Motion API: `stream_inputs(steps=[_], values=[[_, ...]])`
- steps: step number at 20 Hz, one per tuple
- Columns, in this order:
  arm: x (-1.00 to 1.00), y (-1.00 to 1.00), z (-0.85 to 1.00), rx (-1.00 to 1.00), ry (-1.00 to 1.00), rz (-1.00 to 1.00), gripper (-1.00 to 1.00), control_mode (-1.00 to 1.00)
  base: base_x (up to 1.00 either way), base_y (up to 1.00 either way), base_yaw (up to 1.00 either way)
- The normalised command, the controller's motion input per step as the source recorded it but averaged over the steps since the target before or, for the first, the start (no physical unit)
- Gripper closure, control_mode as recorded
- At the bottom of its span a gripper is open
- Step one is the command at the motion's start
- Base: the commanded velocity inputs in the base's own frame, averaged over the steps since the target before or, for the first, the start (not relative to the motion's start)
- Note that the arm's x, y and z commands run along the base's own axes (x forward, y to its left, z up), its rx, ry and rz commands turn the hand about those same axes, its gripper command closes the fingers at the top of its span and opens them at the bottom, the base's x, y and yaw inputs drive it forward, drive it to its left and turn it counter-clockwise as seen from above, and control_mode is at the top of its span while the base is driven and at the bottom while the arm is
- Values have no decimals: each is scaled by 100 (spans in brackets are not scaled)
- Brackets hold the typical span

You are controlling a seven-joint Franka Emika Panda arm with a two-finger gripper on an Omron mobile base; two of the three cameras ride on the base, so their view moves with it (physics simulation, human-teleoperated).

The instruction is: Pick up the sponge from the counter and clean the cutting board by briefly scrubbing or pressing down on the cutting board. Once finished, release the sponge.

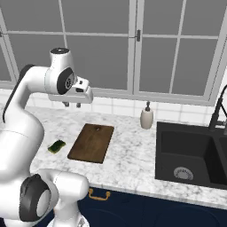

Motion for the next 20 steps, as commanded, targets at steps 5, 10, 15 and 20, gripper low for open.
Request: stream_inputs(steps=[5,10,15,20], values=[[-49,6,-15,2,-2,0,-100,-100,0,0,0],[-28,55,-66,0,6,-8,-100,-100,0,0,0],[0,84,-80,-1,15,-30,-100,-100,0,0,0],[5,71,-50,-5,7,-28,-100,-100,0,0,0]])
